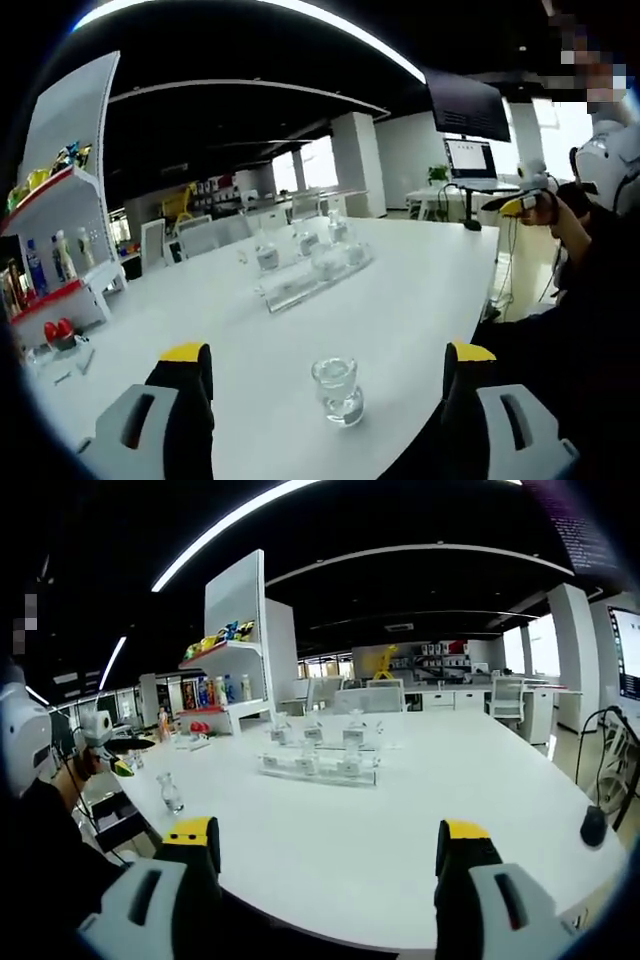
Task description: Identify the label on the chemical reagent bottle, grasp the chemical reagent bottle, and place it in the designated position on the reagent rack
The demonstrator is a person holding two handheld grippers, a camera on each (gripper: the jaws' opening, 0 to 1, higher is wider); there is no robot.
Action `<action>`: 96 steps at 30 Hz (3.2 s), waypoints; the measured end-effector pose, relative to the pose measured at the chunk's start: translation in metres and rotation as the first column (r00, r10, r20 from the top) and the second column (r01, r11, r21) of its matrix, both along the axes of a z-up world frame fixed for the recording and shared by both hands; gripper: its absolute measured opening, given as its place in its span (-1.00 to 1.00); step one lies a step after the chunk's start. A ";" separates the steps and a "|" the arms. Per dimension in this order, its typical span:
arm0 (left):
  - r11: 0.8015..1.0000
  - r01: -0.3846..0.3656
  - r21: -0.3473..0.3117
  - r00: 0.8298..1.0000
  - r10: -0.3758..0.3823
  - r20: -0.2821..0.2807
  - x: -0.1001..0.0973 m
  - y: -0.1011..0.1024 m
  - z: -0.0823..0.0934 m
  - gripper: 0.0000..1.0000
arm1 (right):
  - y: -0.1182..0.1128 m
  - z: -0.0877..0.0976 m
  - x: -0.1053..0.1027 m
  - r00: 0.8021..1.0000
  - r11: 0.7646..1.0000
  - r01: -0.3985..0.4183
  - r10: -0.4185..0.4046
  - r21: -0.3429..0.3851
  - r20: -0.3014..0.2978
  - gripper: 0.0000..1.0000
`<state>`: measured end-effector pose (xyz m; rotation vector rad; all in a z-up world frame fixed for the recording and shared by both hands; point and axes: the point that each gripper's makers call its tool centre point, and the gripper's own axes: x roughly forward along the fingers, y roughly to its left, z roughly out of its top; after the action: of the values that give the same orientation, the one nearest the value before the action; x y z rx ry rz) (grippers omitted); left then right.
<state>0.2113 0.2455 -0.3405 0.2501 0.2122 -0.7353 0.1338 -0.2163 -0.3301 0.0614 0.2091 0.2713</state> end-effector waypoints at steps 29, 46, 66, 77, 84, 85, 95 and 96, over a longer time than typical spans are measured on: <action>0.996 0.089 -0.002 0.996 -0.089 -0.031 0.020 -0.030 -0.074 0.24 | -0.001 0.002 -0.002 1.000 1.000 0.007 -0.007 -0.009 0.002 0.71; 0.998 0.053 -0.013 0.997 -0.053 0.060 0.032 -0.033 -0.073 -0.36 | 0.001 -0.002 -0.002 1.000 1.000 0.002 -0.002 -0.005 -0.005 0.71; 0.993 0.011 -0.120 0.995 0.000 0.096 0.038 -0.034 -0.067 -0.50 | 0.002 -0.005 -0.004 1.000 1.000 0.000 0.000 -0.002 -0.011 0.71; 0.993 0.020 -0.113 0.996 -0.010 0.091 0.040 -0.041 -0.065 -0.50 | -0.002 -0.003 -0.005 1.000 1.000 0.013 -0.013 -0.006 -0.008 0.71; 0.987 0.021 -0.161 0.995 -0.006 0.096 0.046 -0.045 -0.053 -0.51 | -0.002 0.000 -0.005 1.000 1.000 0.018 -0.018 -0.012 -0.007 0.70; 0.987 0.024 -0.159 0.995 -0.008 0.100 0.047 -0.047 -0.051 -0.51 | -0.002 0.000 -0.006 1.000 1.000 0.017 -0.017 -0.011 -0.005 0.70; 0.984 0.063 -0.168 0.994 -0.046 0.101 0.054 -0.061 -0.030 -0.51 | -0.006 -0.004 -0.006 1.000 1.000 0.022 -0.022 -0.011 -0.014 0.70; 0.984 0.067 -0.163 0.994 -0.051 0.098 0.054 -0.063 -0.030 -0.51 | -0.007 -0.004 -0.007 1.000 1.000 0.023 -0.023 -0.012 -0.014 0.70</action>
<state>0.2654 0.1828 -0.3700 0.1319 0.0542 -0.7939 0.1271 -0.2230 -0.3341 0.0543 0.2236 0.2470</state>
